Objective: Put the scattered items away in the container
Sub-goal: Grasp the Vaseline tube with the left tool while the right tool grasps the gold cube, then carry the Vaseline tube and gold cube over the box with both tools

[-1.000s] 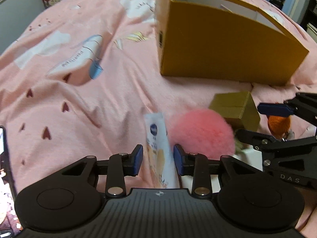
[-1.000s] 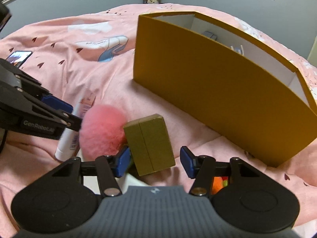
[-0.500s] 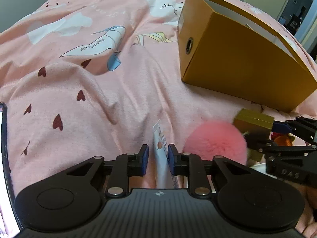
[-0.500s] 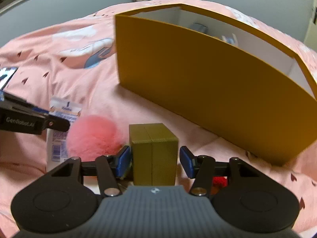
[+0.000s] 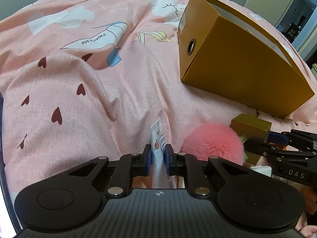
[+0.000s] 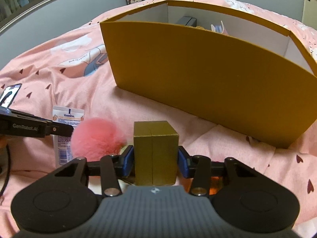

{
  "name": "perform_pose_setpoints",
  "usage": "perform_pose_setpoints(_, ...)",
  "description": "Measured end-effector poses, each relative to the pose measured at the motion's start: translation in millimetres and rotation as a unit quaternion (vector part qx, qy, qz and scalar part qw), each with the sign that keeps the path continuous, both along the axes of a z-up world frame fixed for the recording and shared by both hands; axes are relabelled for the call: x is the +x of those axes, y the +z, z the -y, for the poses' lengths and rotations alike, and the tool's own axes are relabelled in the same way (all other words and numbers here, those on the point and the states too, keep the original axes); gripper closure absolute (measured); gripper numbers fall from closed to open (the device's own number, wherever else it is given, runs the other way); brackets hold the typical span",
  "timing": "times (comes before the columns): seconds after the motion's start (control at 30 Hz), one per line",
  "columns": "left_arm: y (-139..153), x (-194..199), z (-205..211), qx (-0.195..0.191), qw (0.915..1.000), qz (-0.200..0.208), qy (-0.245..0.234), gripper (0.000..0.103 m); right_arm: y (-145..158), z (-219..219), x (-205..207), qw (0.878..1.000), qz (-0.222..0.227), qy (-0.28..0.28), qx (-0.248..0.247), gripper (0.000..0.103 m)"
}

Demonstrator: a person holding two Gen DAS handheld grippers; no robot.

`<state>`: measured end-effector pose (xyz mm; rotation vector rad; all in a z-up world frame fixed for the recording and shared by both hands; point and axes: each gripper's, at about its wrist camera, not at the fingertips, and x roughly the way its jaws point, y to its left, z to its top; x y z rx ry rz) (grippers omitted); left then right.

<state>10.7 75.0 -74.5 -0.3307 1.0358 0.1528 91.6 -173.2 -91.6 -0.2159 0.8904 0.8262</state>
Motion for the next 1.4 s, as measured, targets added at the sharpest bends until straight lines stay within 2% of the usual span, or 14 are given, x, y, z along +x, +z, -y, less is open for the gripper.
perform_pose_setpoints(0.3, 14.6, -2.5, 5.0, -0.003, 0.9996, 0.027, -0.011, 0.089, 22.0, 20.8, -1.4, 0.999, 0.024, -0.024, 0.009, 0.055)
perform_pose_setpoints(0.43, 18.3, -2.7, 8.1, -0.001, 0.9993, 0.034, -0.013, 0.089, 19.3, 24.8, 2.7, 0.999, 0.024, -0.031, 0.004, 0.055)
perform_pose_setpoints(0.63, 42.2, -8.6, 11.6, 0.004, 0.9966, 0.080, -0.018, 0.089, 29.1, 29.4, 1.3, 0.999, 0.034, -0.039, 0.015, 0.055)
perform_pose_setpoints(0.8, 63.7, -10.2, 22.7, 0.010, 0.9931, 0.113, -0.032, 0.089, 51.2, 33.9, -2.6, 0.997, 0.058, -0.032, 0.035, 0.055)
perform_pose_setpoints(1.07, 106.1, -4.3, 46.0, 0.023, 0.9819, 0.176, -0.066, 0.089, 94.1, 42.6, -7.5, 0.992, 0.103, -0.025, 0.074, 0.055)
perform_pose_setpoints(1.4, 150.8, 34.7, 64.5, 0.039, 0.9637, 0.246, -0.097, 0.089, 139.6, 32.2, 1.7, 0.981, 0.171, -0.007, 0.090, 0.055)
